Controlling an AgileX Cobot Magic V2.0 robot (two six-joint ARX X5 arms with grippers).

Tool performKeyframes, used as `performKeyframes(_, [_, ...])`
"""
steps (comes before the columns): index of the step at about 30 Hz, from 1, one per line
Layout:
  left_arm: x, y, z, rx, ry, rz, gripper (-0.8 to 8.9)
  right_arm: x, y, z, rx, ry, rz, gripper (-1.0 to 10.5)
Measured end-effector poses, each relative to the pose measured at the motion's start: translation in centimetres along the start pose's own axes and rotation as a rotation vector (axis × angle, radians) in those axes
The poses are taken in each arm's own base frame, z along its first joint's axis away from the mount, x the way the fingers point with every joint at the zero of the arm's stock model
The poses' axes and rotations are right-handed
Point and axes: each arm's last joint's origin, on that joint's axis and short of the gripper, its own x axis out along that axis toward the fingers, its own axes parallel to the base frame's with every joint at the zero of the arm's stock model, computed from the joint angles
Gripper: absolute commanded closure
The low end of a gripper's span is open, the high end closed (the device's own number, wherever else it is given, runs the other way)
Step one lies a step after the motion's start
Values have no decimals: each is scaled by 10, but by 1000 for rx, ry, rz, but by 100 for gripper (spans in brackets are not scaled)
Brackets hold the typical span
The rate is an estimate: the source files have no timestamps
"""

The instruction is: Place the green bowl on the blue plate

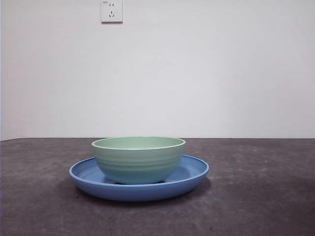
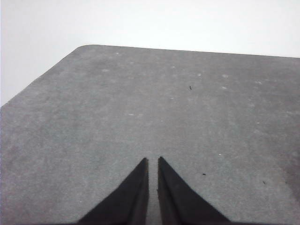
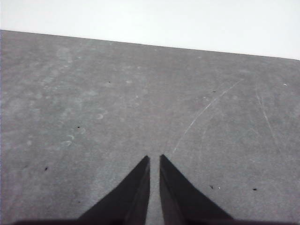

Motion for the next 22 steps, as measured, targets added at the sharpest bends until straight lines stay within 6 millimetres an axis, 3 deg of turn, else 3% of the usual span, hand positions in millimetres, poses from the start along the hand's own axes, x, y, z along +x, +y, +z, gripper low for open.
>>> performKeyframes(22, [0, 0, 0, 0, 0, 0, 782, 0, 2, 0, -4, -4, 24, 914])
